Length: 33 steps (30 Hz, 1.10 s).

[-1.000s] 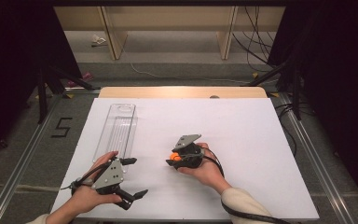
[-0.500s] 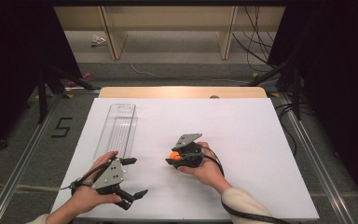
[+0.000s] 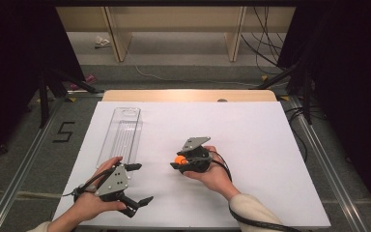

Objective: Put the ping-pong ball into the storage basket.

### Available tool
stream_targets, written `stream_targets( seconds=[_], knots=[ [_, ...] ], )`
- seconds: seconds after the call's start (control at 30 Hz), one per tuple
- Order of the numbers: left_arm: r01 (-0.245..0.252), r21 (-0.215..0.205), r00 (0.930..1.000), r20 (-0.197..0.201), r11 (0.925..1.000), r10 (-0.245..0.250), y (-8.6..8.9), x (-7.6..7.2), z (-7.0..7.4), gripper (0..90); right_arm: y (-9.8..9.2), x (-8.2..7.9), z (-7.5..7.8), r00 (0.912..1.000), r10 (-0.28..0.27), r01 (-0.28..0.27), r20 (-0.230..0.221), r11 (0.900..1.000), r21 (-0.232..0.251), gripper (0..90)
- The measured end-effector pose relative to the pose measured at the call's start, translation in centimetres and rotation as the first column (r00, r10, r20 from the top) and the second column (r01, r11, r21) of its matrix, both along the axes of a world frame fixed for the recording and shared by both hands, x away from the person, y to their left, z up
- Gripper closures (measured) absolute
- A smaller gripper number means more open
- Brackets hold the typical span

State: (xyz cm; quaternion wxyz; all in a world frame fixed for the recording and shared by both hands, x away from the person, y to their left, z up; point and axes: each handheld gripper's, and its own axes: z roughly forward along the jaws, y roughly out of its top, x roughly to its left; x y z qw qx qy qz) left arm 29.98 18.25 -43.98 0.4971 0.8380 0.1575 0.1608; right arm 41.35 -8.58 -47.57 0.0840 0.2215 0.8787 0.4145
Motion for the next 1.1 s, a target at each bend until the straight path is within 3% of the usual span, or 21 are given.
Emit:
stream_targets(
  seconds=[1.1],
  knots=[
    [0.004,0.012,1.0,0.004,0.9999,-0.004,-0.1,-0.1,0.0,0.0,-0.1,0.1,1.3,0.9997,-0.008,0.007,0.022,0.999,0.034,51.2]
  ],
)
